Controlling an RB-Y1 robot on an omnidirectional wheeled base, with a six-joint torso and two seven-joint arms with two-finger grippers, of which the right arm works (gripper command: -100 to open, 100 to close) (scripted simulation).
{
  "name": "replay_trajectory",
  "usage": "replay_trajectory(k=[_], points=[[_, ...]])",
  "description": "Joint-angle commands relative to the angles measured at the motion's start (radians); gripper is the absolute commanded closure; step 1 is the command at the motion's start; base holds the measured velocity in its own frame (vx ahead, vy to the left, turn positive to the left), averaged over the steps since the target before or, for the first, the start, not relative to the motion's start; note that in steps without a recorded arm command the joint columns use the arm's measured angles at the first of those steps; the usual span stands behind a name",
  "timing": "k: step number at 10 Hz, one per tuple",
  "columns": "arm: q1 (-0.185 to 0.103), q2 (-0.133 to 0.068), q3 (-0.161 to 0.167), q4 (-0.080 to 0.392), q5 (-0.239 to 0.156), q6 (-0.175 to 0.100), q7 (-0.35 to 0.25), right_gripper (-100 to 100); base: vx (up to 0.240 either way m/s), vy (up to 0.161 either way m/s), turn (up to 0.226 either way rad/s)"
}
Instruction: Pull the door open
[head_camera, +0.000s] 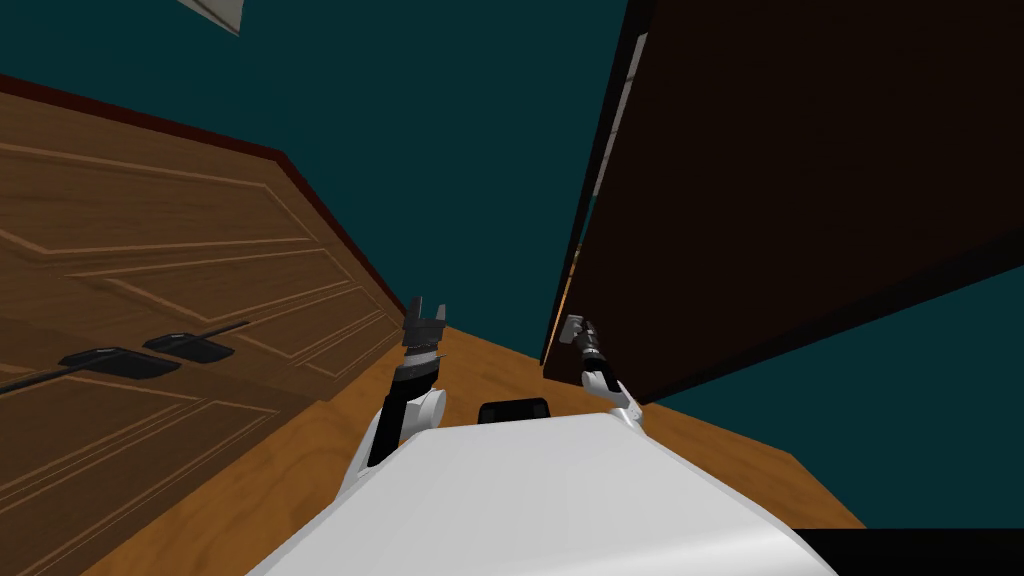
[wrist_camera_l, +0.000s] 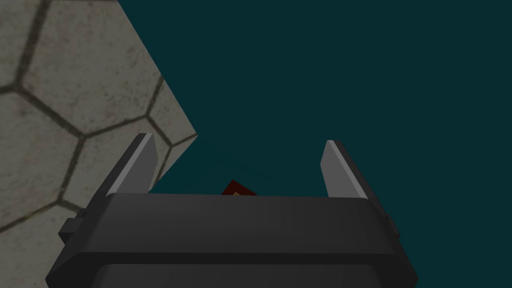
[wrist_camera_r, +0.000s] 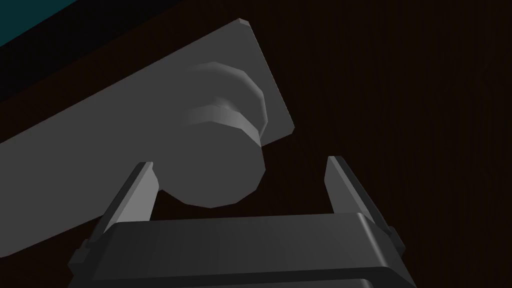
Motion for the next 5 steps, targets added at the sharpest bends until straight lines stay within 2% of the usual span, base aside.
replay_trajectory(k=[1,2,3,5], points=[[0.011,0.013,0.014,-0.019,-0.039,0.004,-0.050,-100,-0.118,0.038,0.091],[0.017,0.019,0.020,-0.028,-0.067,0.004,-0.078,-100,-0.107,0.030,0.057],[0.017,0.019,0.020,-0.028,-0.067,0.004,-0.089,-100,-0.057,0.007,0.012],[0.031,0.032,0.035,-0.048,-0.127,0.004,-0.154,-100,-0.057,-0.015,0.051]])
